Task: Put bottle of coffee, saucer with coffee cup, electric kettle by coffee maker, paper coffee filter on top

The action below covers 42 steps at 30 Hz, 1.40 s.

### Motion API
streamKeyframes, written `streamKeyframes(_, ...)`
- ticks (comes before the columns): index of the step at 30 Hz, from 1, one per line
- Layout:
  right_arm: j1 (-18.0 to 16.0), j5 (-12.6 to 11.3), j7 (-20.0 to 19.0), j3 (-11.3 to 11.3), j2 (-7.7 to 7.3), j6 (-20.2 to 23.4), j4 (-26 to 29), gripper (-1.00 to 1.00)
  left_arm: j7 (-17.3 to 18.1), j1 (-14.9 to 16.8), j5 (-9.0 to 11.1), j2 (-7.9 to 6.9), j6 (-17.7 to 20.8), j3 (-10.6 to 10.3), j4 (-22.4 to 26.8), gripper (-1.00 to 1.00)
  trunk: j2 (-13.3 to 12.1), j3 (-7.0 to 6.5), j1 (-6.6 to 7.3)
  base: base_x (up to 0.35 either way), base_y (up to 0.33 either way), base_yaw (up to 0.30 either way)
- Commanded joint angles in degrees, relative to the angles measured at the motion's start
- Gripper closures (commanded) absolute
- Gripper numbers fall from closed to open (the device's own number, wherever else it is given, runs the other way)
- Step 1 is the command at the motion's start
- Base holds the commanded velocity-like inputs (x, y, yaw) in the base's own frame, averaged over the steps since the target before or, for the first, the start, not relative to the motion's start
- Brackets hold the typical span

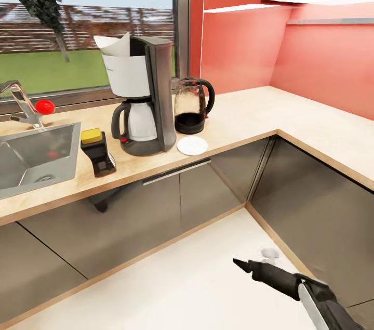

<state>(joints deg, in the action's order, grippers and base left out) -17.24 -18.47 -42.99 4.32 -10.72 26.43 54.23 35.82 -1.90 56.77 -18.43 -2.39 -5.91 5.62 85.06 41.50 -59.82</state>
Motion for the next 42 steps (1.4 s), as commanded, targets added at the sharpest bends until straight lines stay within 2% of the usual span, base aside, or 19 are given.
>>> streamKeyframes(1,0.0,2.4,-0.5,0.1,-0.02,-4.3,-8.2,-1.0,0.0,0.0,0.3,-0.03,-0.2,-0.5,0.1,-1.0,0.0,0.04,0.0,0.0,0.0,0.0)
streamKeyframes(3,0.1,5.1,-0.9,0.1,-0.08,-10.3,-16.6,-1.0,-0.1,0.0,0.3,-0.03,-0.2,-0.6,0.2,-1.0,0.0,0.04,0.0,0.0,0.0,0.0)
streamKeyframes(10,0.1,8.2,-0.6,0.0,-0.17,-14.7,-31.3,-1.0,-0.3,0.0,0.4,-0.03,-0.2,-0.8,0.4,-1.0,0.0,0.04,0.0,0.0,0.0,0.0)
streamKeyframes(11,0.1,9.4,-0.6,0.0,-0.17,-15.6,-34.5,-1.0,-0.3,0.0,0.4,-0.02,-0.2,-0.8,0.4,-1.0,0.0,0.04,0.0,0.0,0.0,0.0)
streamKeyframes(14,0.1,11.7,-0.5,-0.1,-0.18,-18.0,-38.9,-1.0,-0.3,0.0,0.4,-0.01,-0.2,-0.9,0.4,-1.0,0.0,0.04,0.0,0.0,0.0,0.0)
streamKeyframes(15,0.1,12.9,-0.5,-0.1,-0.18,-20.2,-41.6,-1.0,-0.3,0.0,0.4,-0.02,-0.2,-0.9,0.5,-1.0,0.0,0.04,0.0,0.0,0.0,0.0)
streamKeyframes(16,0.1,14.5,-0.4,-0.1,-0.18,-24.5,-45.9,-1.0,-0.4,0.0,0.4,-0.03,-0.2,-0.8,0.5,-1.0,0.0,0.04,0.0,0.0,0.0,0.0)
streamKeyframes(25,0.1,15.3,-0.2,-0.2,-0.18,-27.1,-49.1,-1.0,-0.4,0.0,0.4,0.3,-0.2,-0.2,2.1,-1.0,0.0,0.04,0.0,0.0,0.0,0.0)
streamKeyframes(26,0.1,15.5,0.8,-0.2,-0.18,-28.7,-50.0,-1.0,-0.4,0.0,0.4,1.2,-1.4,-0.2,2.2,-1.0,0.0,0.04,0.0,0.0,0.0,0.0)
streamKeyframes(28,0.1,15.5,2.2,-0.2,-0.18,-30.2,-50.7,-1.0,-0.5,0.0,0.4,1.89,-4.6,0.1,2.1,-1.0,0.0,0.04,0.0,0.0,0.0,0.0)
streamKeyframes(42,0.1,15.6,2.6,-0.2,-0.1,-30.6,-50.9,-1.0,-0.5,0.0,0.4,2.07,-5.6,0.3,2.0,-1.0,0.0,0.04,0.0,0.0,0.0,0.0)
